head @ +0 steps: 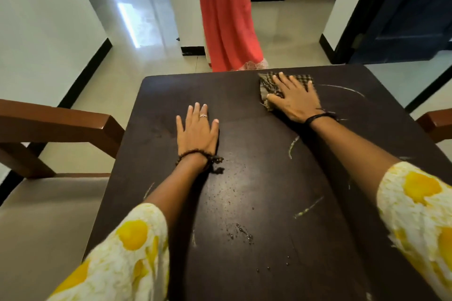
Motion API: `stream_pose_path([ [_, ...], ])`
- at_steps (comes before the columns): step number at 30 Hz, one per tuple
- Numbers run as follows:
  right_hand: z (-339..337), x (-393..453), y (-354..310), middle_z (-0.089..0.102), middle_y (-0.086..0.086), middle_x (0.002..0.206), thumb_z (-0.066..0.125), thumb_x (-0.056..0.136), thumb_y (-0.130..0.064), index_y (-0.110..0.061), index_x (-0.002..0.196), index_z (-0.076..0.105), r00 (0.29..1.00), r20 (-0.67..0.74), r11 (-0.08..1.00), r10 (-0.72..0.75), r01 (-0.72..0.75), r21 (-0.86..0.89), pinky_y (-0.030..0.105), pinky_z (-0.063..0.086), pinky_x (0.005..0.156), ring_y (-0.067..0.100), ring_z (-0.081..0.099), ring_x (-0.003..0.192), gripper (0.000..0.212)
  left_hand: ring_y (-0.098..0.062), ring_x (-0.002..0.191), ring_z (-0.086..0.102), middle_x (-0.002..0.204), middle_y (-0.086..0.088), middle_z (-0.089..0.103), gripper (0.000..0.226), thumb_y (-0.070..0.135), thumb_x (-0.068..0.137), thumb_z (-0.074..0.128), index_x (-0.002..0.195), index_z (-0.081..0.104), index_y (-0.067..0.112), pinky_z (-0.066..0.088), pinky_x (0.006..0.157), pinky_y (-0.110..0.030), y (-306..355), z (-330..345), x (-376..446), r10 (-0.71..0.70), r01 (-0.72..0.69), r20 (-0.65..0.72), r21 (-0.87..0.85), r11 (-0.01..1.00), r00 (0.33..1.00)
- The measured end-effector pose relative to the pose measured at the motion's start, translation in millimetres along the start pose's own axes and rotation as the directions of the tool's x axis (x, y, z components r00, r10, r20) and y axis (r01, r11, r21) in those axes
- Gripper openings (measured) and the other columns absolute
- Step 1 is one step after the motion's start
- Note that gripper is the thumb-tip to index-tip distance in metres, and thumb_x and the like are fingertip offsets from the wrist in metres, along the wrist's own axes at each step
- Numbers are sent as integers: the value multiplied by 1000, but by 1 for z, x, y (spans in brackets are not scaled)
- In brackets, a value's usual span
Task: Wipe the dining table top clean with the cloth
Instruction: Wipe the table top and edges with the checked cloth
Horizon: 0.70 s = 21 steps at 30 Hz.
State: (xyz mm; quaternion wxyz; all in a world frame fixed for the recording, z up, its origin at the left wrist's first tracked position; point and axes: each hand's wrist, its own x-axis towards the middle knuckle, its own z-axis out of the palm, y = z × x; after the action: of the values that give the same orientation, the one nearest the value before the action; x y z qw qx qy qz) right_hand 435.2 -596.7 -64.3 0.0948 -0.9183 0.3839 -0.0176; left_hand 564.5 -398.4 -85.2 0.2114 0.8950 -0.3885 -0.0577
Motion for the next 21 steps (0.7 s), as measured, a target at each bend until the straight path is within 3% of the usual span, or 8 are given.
stream_pose_path([
  [2,2,-3,7,5,-7,159,33,84,-70,-26,149,10,1000,1,1000,16,-16,7,55,-4,115,18,5,146,81,-17,142,1,155,-4,9,53,35,97,26,145,14,14,-4,114,-46,10,6,-4,-16,16,-8,81,997,1000],
  [4,2,-2,-2,3,-7,159,35,83,-71,-26,149,7,1000,15,1000,-18,18,-2,56,-4,114,18,3,146,85,-21,142,0,155,-6,7,53,36,97,24,145,13,15,-6,112,-52,22,7,-6,-34,35,-14,108,994,999],
  [12,17,41,-90,-1,-6,159,24,97,-50,-25,149,1,963,88,966,-256,258,-17,56,-7,114,18,-1,146,62,-21,142,-3,155,-7,3,59,34,97,26,144,3,7,-8,111,-54,33,14,-6,-85,87,-23,92,992,996],
  [15,13,55,-89,1,-5,159,24,98,-46,-26,149,4,943,114,949,-314,314,12,55,-7,114,17,1,146,59,-19,142,-4,155,-6,1,59,35,97,25,145,5,9,-8,111,-53,33,15,-2,-85,86,-11,112,990,996],
  [18,2,56,-55,4,-3,159,26,98,-43,-26,149,7,963,67,965,-261,259,32,53,-5,116,16,3,146,57,-18,141,-4,155,-5,1,58,37,96,26,145,7,11,-8,111,-53,33,15,2,-92,91,2,117,989,996],
  [21,-10,46,-1,4,-3,159,28,97,-44,-26,149,8,997,38,996,-71,69,54,52,-5,116,16,3,146,58,-18,141,-4,155,-5,1,59,37,96,26,145,6,12,-8,111,-53,33,15,-1,-90,89,-1,131,987,996],
])
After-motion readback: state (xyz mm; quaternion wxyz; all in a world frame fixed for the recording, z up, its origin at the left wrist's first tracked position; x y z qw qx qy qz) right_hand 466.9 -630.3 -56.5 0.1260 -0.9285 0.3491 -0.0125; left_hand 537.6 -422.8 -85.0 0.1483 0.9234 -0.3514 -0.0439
